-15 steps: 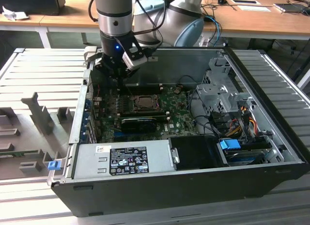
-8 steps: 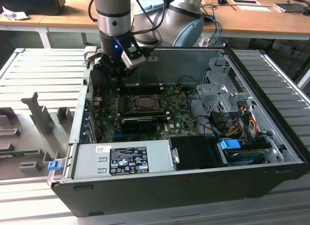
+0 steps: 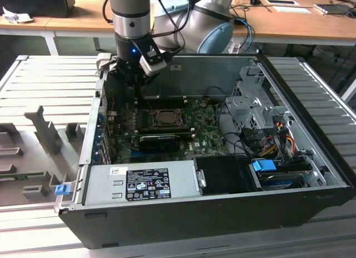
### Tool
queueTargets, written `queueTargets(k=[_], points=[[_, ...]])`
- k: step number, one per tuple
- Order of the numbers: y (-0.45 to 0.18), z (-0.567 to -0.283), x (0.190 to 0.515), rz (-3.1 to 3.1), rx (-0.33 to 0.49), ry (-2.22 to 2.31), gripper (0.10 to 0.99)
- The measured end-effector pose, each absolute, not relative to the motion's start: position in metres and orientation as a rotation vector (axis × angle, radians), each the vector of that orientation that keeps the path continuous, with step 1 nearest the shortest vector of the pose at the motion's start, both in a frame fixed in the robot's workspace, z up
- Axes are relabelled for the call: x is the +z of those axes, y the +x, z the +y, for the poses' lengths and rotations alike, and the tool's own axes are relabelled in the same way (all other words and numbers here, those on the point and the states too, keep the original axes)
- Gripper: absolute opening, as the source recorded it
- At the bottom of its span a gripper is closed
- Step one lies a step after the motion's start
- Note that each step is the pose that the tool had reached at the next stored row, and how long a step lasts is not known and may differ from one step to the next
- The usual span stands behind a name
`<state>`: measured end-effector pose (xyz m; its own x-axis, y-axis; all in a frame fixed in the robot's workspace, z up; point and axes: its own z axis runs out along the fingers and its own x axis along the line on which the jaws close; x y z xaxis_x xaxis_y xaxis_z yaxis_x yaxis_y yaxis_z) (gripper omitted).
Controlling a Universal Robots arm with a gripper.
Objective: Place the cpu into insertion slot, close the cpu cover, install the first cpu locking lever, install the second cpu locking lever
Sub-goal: 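Install the first cpu locking lever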
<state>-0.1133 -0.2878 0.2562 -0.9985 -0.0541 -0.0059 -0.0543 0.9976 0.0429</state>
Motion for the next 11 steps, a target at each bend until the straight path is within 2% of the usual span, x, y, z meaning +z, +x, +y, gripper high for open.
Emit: queueTargets(k=[11], points=[[-0.066,-0.288,0.252,3.137,0.067,-0.085,0.106]])
